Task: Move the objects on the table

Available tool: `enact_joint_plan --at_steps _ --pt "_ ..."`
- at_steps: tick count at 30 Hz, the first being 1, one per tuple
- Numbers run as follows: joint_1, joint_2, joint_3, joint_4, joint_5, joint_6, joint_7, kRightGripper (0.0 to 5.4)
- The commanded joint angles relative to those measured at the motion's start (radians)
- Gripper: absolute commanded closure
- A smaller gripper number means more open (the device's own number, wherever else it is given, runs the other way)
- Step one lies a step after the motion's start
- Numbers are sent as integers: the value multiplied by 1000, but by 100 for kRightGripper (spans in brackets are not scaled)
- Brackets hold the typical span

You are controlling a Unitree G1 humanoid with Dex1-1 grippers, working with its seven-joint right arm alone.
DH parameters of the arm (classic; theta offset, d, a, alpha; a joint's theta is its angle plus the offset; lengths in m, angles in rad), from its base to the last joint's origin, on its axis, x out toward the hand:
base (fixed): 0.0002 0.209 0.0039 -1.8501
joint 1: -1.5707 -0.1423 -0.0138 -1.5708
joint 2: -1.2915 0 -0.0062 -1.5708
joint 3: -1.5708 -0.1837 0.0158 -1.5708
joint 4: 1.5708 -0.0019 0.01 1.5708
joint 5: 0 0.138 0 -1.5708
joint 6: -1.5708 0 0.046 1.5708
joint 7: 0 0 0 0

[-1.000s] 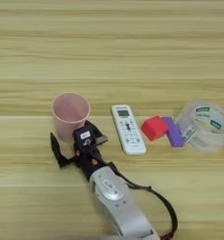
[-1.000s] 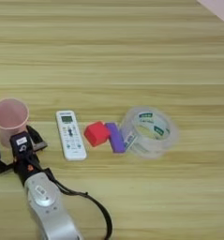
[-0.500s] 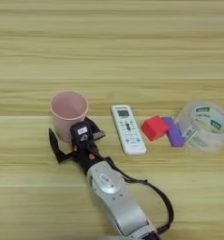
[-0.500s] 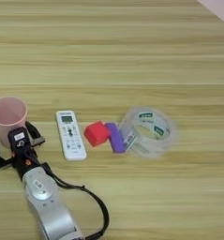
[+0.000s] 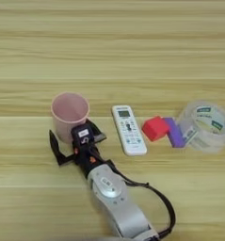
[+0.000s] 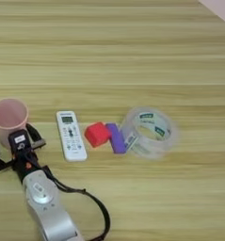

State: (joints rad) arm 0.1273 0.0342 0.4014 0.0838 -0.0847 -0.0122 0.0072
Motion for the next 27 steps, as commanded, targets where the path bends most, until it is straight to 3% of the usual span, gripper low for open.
enact_joint_plan --at_steps 1,16,27 --pt "29 34 -1 -26 4 5 -8 2" --pt "23 32 -21 -5 -6 -21 -26 162" --pt "28 30 -27 -5 -7 -28 -31 173"
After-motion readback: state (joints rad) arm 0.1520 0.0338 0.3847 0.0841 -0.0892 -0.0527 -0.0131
